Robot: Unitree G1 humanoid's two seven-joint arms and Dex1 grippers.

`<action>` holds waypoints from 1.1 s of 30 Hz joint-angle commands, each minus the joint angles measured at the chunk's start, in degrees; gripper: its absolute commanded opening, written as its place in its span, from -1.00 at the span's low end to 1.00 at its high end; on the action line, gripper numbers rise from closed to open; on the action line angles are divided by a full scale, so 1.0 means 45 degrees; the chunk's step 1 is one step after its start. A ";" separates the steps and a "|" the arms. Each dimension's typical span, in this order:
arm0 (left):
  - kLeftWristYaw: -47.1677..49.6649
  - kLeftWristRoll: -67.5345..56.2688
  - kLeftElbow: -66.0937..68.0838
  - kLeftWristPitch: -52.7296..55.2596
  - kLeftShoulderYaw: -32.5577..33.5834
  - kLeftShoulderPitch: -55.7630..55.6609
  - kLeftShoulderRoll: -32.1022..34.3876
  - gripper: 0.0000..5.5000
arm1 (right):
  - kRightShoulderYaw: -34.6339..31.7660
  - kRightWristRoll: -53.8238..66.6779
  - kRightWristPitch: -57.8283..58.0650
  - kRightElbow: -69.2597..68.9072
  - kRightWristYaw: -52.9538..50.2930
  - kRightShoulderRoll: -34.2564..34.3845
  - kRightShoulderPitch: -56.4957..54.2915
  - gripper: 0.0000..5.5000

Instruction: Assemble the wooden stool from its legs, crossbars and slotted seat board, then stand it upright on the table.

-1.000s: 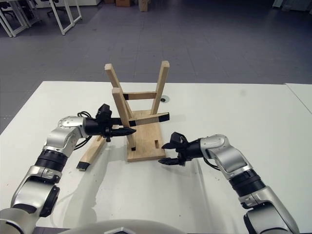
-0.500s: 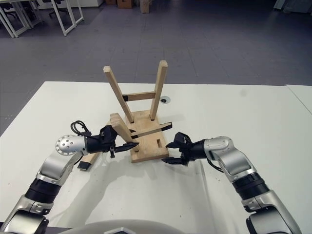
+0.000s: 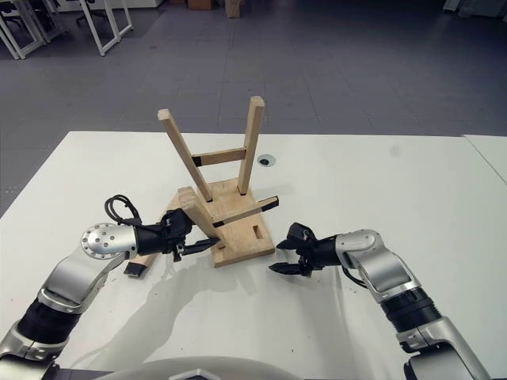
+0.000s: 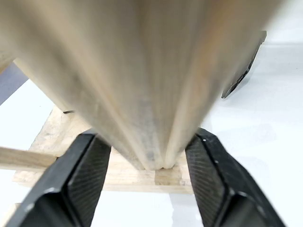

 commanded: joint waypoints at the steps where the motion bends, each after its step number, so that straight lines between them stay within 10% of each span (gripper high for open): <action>1: -0.0247 -0.0192 -0.0451 0.0119 0.0404 -0.0232 0.0353 0.14 | 0.0120 -0.0287 0.0749 0.0054 -0.0047 -0.0078 0.0474 0.26; 11: -0.0673 -0.0687 -0.2360 0.1760 0.1213 0.3071 0.2546 0.36 | -0.1693 0.0096 0.1421 0.0221 -0.0755 0.0173 -0.0948 0.26; 19: 0.3538 0.2973 0.2119 0.0955 -0.0179 0.1210 0.0256 0.36 | -0.1091 -0.1269 -0.0741 0.3136 -0.1960 0.2105 -0.1802 0.26; 33: 0.4759 0.3325 0.6350 -0.0878 0.0198 -0.1321 -0.2924 0.36 | -0.0984 -0.2075 -0.2250 0.2920 -0.1693 0.3075 -0.1625 0.26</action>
